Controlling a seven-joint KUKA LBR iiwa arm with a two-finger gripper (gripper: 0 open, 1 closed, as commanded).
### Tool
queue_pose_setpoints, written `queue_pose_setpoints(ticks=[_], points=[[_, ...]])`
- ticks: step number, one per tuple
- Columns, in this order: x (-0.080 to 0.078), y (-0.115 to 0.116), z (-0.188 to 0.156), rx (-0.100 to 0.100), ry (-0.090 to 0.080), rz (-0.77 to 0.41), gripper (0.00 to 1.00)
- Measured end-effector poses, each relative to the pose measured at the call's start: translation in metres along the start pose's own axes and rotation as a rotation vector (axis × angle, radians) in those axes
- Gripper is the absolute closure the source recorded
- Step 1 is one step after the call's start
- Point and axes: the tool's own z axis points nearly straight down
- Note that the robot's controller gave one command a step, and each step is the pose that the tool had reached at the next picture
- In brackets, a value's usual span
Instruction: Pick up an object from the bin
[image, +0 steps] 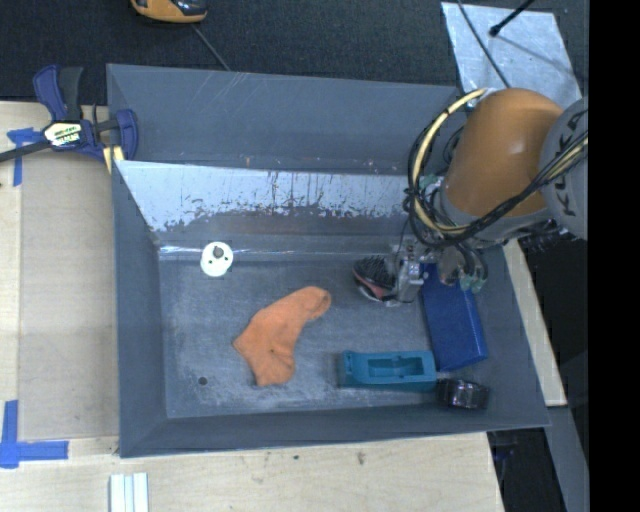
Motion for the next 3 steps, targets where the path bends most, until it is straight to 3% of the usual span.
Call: queue_pose_setpoints(ticks=[1,2,3], points=[[-0.001,-0.003,-0.025,0.002,-0.008,0.005,1.0],[0.007,0.004,-0.024,0.0,0.0,0.0,1.0],[0.029,0.007,-0.067,0.0,0.007,0.002,1.0]])
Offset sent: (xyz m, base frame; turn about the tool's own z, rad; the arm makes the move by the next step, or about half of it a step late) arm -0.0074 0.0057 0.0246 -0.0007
